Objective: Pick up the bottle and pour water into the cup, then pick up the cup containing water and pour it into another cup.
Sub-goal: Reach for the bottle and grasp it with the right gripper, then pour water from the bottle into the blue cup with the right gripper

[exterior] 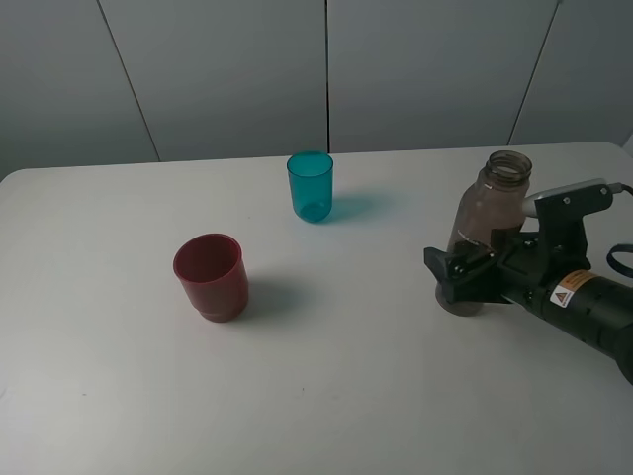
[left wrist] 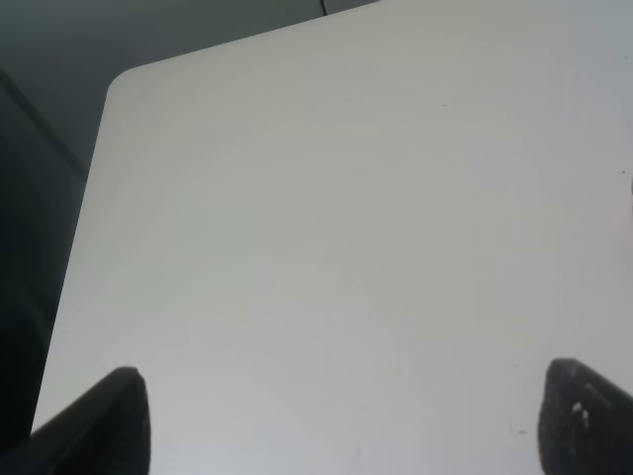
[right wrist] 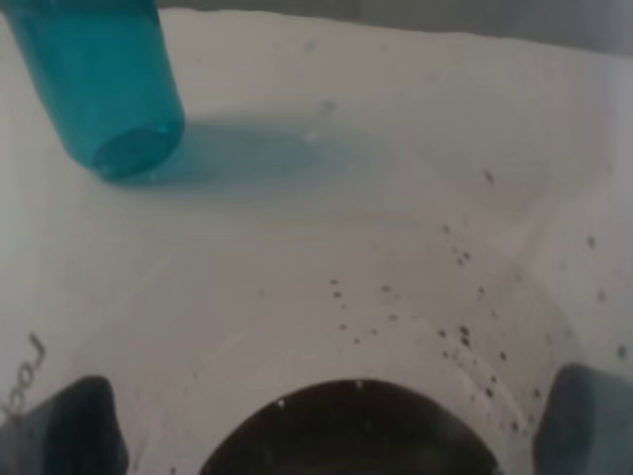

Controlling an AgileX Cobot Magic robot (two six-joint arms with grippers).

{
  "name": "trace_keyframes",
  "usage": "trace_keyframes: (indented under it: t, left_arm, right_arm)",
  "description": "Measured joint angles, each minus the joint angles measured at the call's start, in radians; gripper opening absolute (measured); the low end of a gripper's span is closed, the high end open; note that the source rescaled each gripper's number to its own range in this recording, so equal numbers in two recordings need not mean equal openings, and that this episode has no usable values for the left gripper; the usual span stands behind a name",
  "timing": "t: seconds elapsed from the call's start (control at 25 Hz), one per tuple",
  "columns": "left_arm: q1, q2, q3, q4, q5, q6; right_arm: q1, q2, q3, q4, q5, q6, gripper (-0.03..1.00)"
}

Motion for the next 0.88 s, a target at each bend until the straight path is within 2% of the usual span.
trace_keyframes:
  t: [0.08,0.16,0.28,0.32,0.88]
  left_arm:
    - [0.0,0.0,0.0,0.0,0.0,0.0]
    - [0.0,0.0,0.0,0.0,0.0,0.0]
    - [0.0,0.0,0.0,0.0,0.0,0.0]
    - [0.0,0.0,0.0,0.0,0.0,0.0]
    - [0.0,0.0,0.0,0.0,0.0,0.0]
  right_arm:
    - [0.0,0.0,0.0,0.0,0.0,0.0,0.97]
    - [0.0,0.0,0.0,0.0,0.0,0.0,0.77]
    - [0.0,0.0,0.0,0.0,-0.002,0.0,0.0]
    - [0.0,0.0,0.0,0.003,-0.002,0.0,0.03]
    - [0.0,-0.029,0.0,-0.003,0.02,0.002,0.02]
